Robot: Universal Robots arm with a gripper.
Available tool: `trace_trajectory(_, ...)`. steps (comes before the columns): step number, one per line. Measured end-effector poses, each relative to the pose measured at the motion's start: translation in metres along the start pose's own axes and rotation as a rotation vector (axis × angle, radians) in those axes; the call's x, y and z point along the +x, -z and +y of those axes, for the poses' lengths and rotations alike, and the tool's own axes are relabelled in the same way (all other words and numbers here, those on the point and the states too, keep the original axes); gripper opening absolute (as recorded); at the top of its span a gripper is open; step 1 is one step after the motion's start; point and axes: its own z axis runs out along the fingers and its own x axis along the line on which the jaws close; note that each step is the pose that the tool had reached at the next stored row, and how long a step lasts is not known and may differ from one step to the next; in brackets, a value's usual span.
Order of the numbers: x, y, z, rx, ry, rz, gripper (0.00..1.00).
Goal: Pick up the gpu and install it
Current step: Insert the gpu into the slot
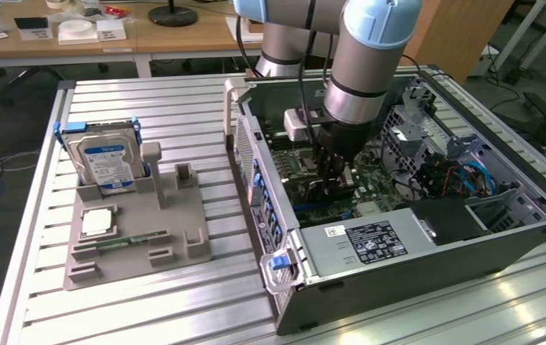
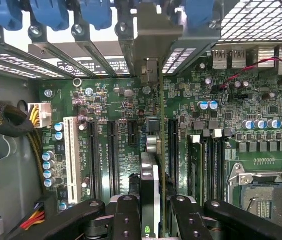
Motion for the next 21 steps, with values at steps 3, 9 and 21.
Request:
trace_trajectory(3, 0.0, -0.0014, 0.0001, -0.0007, 0.0, 0.0001, 0.28)
trace_trajectory(9, 0.0001, -0.0042, 0.0003, -0.0028, 0.0, 0.0007, 0.28)
trace_trajectory(21, 0.0, -0.0022, 0.0003, -0.0029, 0.0, 0.0002, 0.28)
